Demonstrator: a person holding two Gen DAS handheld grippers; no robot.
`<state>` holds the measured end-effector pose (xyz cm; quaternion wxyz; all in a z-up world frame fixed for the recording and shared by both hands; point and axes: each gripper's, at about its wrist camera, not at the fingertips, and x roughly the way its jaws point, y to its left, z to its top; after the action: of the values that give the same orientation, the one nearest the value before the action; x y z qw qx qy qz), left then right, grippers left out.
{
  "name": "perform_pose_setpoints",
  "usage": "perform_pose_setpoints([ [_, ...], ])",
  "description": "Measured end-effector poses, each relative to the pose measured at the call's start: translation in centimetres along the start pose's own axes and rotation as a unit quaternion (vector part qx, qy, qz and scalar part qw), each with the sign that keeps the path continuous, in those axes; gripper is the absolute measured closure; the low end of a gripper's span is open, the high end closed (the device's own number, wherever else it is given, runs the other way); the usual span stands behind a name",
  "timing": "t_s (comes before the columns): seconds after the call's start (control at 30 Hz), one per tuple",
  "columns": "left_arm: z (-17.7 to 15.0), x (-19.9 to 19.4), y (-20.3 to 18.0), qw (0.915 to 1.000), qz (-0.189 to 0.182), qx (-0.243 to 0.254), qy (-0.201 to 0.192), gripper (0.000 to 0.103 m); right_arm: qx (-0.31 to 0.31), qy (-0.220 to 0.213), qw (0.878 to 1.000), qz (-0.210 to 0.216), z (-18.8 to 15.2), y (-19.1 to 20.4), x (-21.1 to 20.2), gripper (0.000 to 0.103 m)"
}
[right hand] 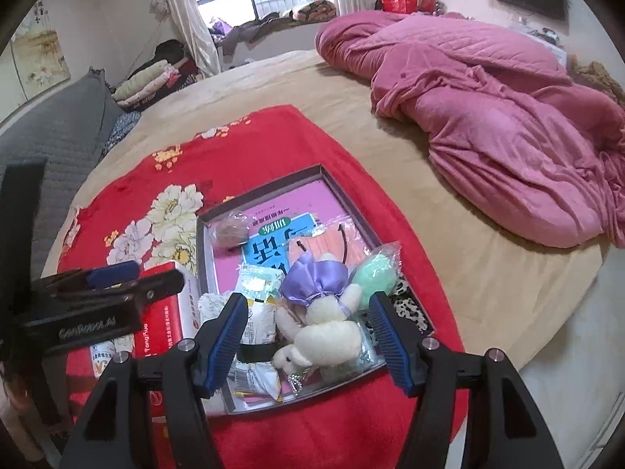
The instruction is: Organize soft objects
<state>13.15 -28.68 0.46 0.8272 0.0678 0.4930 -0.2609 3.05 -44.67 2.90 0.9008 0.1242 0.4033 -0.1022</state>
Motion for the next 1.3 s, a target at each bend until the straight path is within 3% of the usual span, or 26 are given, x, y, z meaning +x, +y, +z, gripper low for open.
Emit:
perform_pose_setpoints([
  [0.3,-2.9,-6.1,-0.8,0.9994,0.017,0.004,-0.031,0.029,-0.003,-0.027,1.0,-0.014,-1.4,1.2,-3.7,0.035],
  [0.4,-4.4,-7.4,-0.9,0.9994,0.016,0.008,-0.029,0.029,0.0,-0.03,0.999,-0.022,-2.6,1.7,-5.0,0.03],
  [0.57,-7.4,-9.3,-1.1,0.9993,0.02,0.012,-0.028,0.029,0.012,-0.036,0.999,-0.038,-4.8,2.9,-7.5,0.029],
  [0.9,-13.0,-12.8,0.1,0.9989,0.03,-0.001,-0.035,0.029,0.001,-0.018,0.999,-0.029,-9.3,5.5,-9.7,0.029],
  [1.13,-14.8,-14.5,0.4,0.9984,0.037,0.003,-0.043,0.03,-0.003,-0.03,0.999,-0.019,-10.6,7.1,-11.2,0.029],
  [1.3,-15.2,-15.6,0.8,0.9989,0.018,-0.006,-0.042,0.029,-0.01,-0.038,0.999,-0.024,-10.9,8.0,-12.2,0.029],
])
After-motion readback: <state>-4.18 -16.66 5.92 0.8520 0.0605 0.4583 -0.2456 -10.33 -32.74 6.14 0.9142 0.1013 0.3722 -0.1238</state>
